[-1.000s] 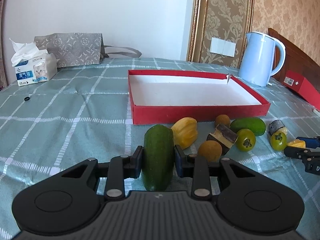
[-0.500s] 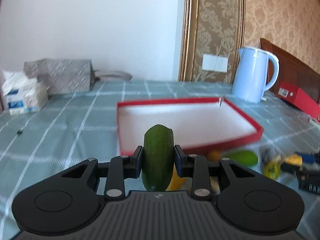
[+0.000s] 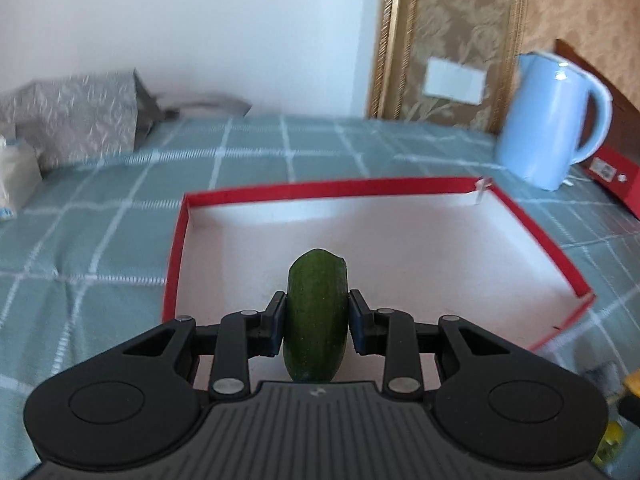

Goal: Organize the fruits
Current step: 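Carry the cucumber into the red tray with the left gripper while the right gripper grasps the yellow pepper chunk, then lower the yellow pepper chunk into the tray and open the right gripper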

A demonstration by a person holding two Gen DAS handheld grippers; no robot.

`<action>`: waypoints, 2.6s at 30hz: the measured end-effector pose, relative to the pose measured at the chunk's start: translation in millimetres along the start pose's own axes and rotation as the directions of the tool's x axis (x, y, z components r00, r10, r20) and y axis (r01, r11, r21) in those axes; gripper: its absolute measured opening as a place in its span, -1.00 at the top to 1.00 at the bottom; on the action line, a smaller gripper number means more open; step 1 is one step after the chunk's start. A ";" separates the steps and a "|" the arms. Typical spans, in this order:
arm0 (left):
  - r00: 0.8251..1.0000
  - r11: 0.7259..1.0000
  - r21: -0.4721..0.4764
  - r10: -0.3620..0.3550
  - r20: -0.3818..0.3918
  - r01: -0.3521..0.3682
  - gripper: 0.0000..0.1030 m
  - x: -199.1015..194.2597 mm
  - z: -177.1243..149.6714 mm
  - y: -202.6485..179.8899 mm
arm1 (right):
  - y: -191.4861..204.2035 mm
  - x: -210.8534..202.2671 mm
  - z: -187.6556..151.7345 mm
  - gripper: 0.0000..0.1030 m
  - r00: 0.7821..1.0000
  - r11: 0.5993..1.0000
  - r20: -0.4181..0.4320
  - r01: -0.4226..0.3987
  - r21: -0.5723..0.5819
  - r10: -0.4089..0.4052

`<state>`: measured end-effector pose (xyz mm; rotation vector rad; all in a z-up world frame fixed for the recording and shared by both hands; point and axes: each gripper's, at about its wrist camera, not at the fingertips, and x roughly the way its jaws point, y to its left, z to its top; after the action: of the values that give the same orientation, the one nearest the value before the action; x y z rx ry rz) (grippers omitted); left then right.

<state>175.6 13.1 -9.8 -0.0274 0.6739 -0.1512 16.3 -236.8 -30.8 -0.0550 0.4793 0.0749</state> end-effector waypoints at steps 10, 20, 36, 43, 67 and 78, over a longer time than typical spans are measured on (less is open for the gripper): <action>0.973 0.990 0.005 0.138 0.183 -0.141 -0.59 -23.8 -8.2 6.7 | -0.9 3.6 0.8 0.15 1.000 1.000 -0.010 -0.008 0.013 0.008; 0.942 0.990 -0.102 0.128 0.309 -0.101 -0.61 -89.3 -51.7 13.1 | 1.7 -0.3 -0.1 0.15 1.000 1.000 0.010 0.005 -0.002 -0.005; 0.949 0.960 0.205 -0.233 0.211 0.190 -0.61 -123.1 -112.7 -39.8 | 18.8 2.6 45.7 0.15 0.996 0.997 0.088 -0.025 -0.077 0.032; 0.964 0.968 0.124 -0.232 0.127 0.217 -0.61 -115.8 -120.4 -30.6 | 44.8 58.2 82.6 0.15 0.996 0.987 0.029 -0.081 -0.138 0.086; 0.979 0.980 0.029 -0.200 0.044 0.199 -0.84 -101.5 -116.4 -14.5 | 64.5 159.6 109.1 -0.96 0.989 0.985 -0.139 -0.065 -0.160 0.043; 0.979 0.979 0.046 -0.199 0.036 0.198 -0.90 -100.6 -116.2 -17.0 | 14.9 106.9 116.3 -1.00 0.994 0.999 0.094 -0.050 0.012 0.049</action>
<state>23.3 13.9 -37.0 -0.0574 0.6264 -0.3561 163.0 -207.5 22.3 -0.0256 0.3877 0.1219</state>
